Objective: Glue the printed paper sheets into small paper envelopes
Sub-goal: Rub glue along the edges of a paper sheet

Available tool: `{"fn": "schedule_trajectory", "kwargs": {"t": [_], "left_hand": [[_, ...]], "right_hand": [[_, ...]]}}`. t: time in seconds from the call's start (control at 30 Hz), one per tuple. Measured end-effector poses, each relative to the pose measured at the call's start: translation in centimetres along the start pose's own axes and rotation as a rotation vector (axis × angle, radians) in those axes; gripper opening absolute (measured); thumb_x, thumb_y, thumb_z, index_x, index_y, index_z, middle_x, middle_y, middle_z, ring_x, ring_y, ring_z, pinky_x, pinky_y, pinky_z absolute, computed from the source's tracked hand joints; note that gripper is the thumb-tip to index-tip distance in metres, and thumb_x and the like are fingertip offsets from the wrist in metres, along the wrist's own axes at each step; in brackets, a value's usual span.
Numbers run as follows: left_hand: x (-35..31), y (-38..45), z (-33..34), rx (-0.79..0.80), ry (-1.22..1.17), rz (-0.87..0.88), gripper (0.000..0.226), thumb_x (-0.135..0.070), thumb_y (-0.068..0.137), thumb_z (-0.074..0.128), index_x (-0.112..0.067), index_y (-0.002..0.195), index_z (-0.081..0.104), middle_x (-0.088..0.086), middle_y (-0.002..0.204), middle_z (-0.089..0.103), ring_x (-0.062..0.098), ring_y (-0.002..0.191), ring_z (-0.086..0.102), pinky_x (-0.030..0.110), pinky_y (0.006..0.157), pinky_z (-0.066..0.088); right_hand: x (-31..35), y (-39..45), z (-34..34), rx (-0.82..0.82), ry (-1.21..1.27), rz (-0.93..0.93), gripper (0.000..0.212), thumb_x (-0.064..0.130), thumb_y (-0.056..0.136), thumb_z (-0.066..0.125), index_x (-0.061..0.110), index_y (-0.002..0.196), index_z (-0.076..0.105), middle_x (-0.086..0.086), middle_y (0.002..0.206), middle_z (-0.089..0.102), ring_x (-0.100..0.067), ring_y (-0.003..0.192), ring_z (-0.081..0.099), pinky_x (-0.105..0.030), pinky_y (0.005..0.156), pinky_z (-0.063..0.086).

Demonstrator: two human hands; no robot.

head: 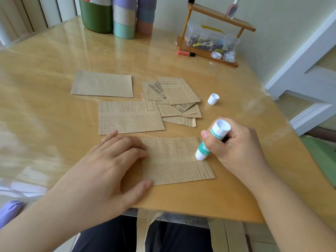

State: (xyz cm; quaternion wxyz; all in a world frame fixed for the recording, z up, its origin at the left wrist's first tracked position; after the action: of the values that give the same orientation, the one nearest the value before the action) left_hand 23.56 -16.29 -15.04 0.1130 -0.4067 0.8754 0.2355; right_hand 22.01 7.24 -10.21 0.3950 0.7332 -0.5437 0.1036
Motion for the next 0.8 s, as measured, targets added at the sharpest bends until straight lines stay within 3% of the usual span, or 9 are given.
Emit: {"fn": "schedule_trajectory", "kwargs": {"t": [0.1,0.23,0.33,0.5,0.6,0.8], "left_hand": [[0.0,0.0,-0.1,0.008,-0.008,-0.006,0.047,-0.057,0.081,0.049,-0.022,0.108,0.064,-0.014,0.111,0.055,0.006,0.113,0.051,0.034,0.110,0.024],[0.1,-0.1,-0.1,0.011,-0.039,-0.033,0.048,-0.057,0.081,0.049,-0.021,0.109,0.064,-0.014,0.114,0.054,0.007,0.112,0.051,0.023,0.097,0.035],[0.1,-0.1,-0.1,0.004,-0.043,-0.037,0.047,-0.056,0.080,0.049,-0.022,0.108,0.064,-0.015,0.114,0.054,0.005,0.109,0.051,0.020,0.092,0.037],[0.0,-0.1,-0.2,-0.003,-0.055,-0.037,0.044,-0.053,0.083,0.046,-0.022,0.108,0.065,-0.015,0.113,0.055,0.005,0.108,0.052,0.018,0.091,0.037],[0.0,-0.1,-0.1,-0.004,-0.043,-0.042,0.045,-0.054,0.083,0.046,-0.023,0.109,0.063,-0.014,0.113,0.055,0.005,0.107,0.051,0.018,0.091,0.037],[-0.3,-0.1,-0.2,0.000,-0.021,-0.068,0.047,-0.056,0.082,0.045,-0.021,0.108,0.062,-0.013,0.112,0.056,0.004,0.102,0.051,0.016,0.087,0.036]], "right_hand": [[-0.1,1.1,0.8,-0.025,0.006,0.024,0.037,0.035,0.079,0.060,0.006,0.063,0.044,-0.014,0.049,0.050,-0.015,0.048,0.032,-0.015,0.044,0.026],[-0.3,2.5,1.7,-0.011,0.025,0.035,0.040,0.008,0.085,0.065,0.015,0.058,0.036,0.012,0.037,0.050,-0.001,0.040,0.041,-0.005,0.044,0.027],[-0.3,3.1,2.0,-0.005,0.013,0.023,0.046,0.004,0.086,0.063,0.023,0.057,0.033,0.018,0.035,0.048,0.003,0.042,0.046,-0.004,0.046,0.029],[0.1,2.2,1.5,0.002,0.012,0.021,0.034,0.014,0.084,0.064,0.000,0.061,0.043,0.018,0.038,0.048,-0.003,0.040,0.039,-0.006,0.043,0.025],[0.7,1.1,1.0,0.002,0.007,0.000,0.036,0.024,0.081,0.060,-0.004,0.064,0.045,0.019,0.043,0.049,-0.006,0.044,0.033,-0.007,0.043,0.024],[1.3,-0.3,0.5,0.060,0.059,0.005,0.031,0.015,0.079,0.059,-0.008,0.064,0.046,0.022,0.042,0.049,-0.005,0.042,0.033,-0.008,0.042,0.023]]}}
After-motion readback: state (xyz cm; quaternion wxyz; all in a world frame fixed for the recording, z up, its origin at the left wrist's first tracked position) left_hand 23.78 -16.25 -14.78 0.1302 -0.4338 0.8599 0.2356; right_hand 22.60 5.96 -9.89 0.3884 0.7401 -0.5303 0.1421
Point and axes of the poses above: each hand's wrist, its own y-axis towards the middle knuckle, its own z-axis out of the palm, x = y × z, the point moved 3 cm from there along y, towards the middle knuckle
